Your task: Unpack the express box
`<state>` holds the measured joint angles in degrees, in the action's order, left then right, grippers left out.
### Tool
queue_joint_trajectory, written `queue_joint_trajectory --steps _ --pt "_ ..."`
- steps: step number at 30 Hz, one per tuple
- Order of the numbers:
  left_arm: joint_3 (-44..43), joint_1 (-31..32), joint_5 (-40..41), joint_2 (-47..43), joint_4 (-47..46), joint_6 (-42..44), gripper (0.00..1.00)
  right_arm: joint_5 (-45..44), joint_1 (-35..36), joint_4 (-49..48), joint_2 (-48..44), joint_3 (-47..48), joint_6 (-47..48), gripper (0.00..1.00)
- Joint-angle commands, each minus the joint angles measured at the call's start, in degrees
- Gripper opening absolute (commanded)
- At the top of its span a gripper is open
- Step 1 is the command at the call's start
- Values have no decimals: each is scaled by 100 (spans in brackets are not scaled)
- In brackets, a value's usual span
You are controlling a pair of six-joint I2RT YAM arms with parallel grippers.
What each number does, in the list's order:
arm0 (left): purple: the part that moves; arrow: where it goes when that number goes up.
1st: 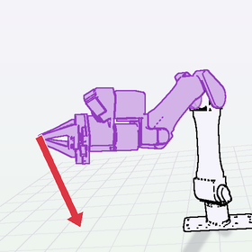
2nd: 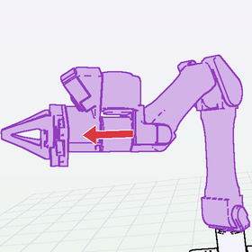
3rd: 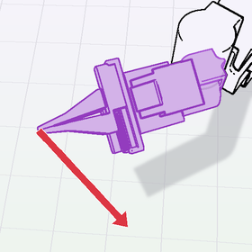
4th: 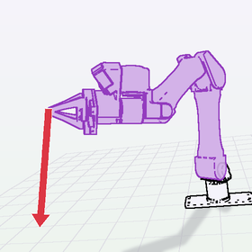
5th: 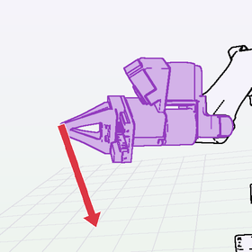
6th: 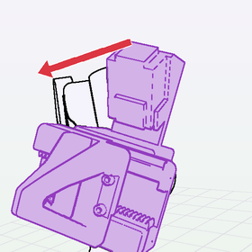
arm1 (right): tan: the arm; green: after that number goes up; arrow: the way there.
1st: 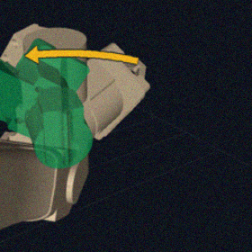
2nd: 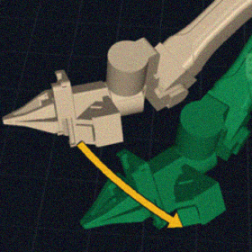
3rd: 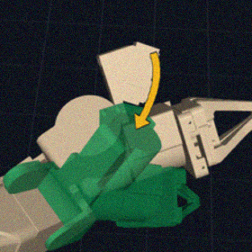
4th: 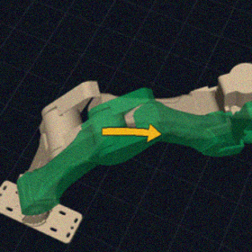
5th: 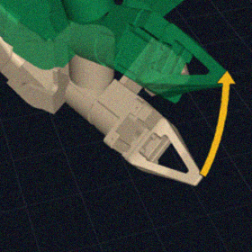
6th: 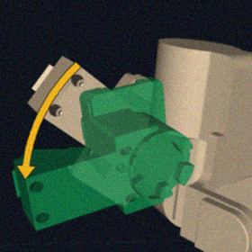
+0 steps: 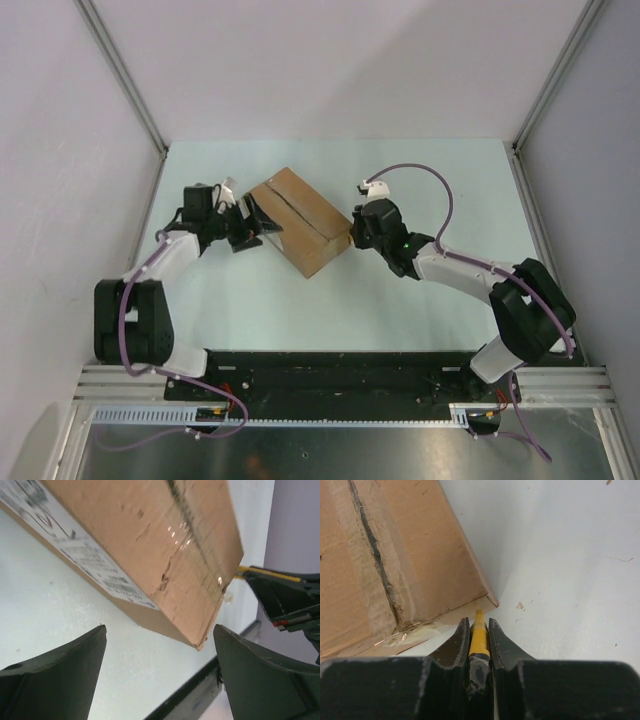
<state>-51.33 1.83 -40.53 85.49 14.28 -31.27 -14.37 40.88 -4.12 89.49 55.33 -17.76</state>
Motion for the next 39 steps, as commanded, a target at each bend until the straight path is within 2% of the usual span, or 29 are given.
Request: queue_joint_trajectory --steps 1,2,6,13,21,24,32,35,39 --pt "-403 -130 1142 -674 -180 348 93 66 -28 -90 -160 285 150 0" --pt "-622 -130 1588 -683 -180 393 94 57 -10 -19 -204 285 159 0" --pt "-1150 -130 2417 -334 -189 753 97 -118 103 585 -511 285 115 0" --pt "-2091 -130 2946 826 -303 1140 97 -154 332 975 -758 285 71 0" --pt "-2794 -130 2025 1970 -681 1369 90 22 359 658 -556 294 80 0" --pt "-2777 -121 1295 2164 -725 1158 86 109 333 527 -477 285 97 0" --pt "-1706 -112 249 1532 -989 1483 81 426 -1 113 -108 417 -8 0" --pt "-1345 -60 125 1330 -1103 1334 81 654 -107 61 -55 426 -192 0" --pt "-932 142 545 891 -1165 1168 80 567 -124 113 -72 426 -219 0"
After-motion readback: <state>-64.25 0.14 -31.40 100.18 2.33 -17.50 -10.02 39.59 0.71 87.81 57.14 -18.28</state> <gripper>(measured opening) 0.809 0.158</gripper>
